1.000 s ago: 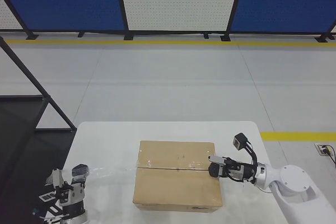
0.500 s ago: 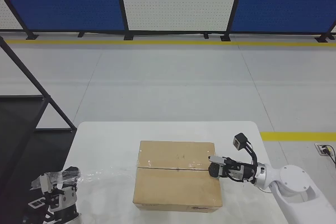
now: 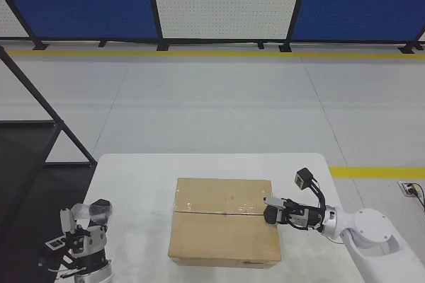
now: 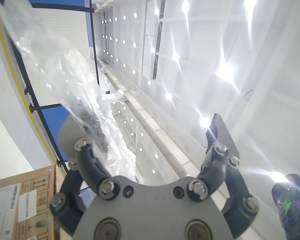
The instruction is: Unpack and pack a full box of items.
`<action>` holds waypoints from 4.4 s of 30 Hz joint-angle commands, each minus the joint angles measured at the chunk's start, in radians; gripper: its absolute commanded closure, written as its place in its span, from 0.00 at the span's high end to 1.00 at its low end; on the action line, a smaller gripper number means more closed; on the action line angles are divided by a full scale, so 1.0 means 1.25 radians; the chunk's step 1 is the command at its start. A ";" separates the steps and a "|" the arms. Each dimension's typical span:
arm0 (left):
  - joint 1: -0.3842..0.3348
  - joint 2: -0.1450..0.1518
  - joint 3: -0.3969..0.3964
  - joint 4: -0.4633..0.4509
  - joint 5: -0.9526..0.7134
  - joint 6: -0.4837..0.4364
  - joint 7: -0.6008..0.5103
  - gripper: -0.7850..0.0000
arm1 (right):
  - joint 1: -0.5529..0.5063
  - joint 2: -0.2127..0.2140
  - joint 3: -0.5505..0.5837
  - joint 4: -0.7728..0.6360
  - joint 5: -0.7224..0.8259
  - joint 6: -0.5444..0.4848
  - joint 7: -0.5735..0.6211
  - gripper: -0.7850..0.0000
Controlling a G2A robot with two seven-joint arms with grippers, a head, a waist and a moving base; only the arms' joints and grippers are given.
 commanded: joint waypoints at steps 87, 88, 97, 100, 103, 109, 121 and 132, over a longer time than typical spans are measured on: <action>-0.149 -0.144 0.126 -0.026 0.071 0.098 -0.333 1.00 | 0.000 0.000 0.000 0.000 0.000 0.000 0.000 1.00; -0.151 -0.145 0.128 -0.024 0.072 0.099 -0.339 1.00 | 0.000 0.000 0.000 0.000 0.000 0.000 0.000 1.00; -0.166 -0.155 0.142 -0.011 0.092 0.111 -0.359 1.00 | 0.000 0.000 0.000 0.000 0.000 0.000 0.000 1.00; -0.174 -0.160 0.146 -0.004 0.100 0.119 -0.362 1.00 | 0.000 0.000 0.000 0.000 0.000 0.000 0.000 1.00; -0.180 -0.164 0.152 -0.004 0.108 0.123 -0.364 1.00 | 0.000 0.000 0.000 0.000 0.000 0.000 0.000 1.00; -0.184 -0.171 0.161 -0.017 0.134 0.129 -0.355 1.00 | 0.000 0.000 0.000 0.000 0.000 0.000 0.000 1.00; -0.198 -0.188 0.187 -0.012 0.172 0.147 -0.343 1.00 | 0.000 0.000 0.000 0.000 0.000 0.000 0.000 1.00; -0.226 -0.206 0.206 0.019 0.193 0.154 -0.315 1.00 | 0.000 0.000 0.000 0.000 0.000 0.000 0.000 1.00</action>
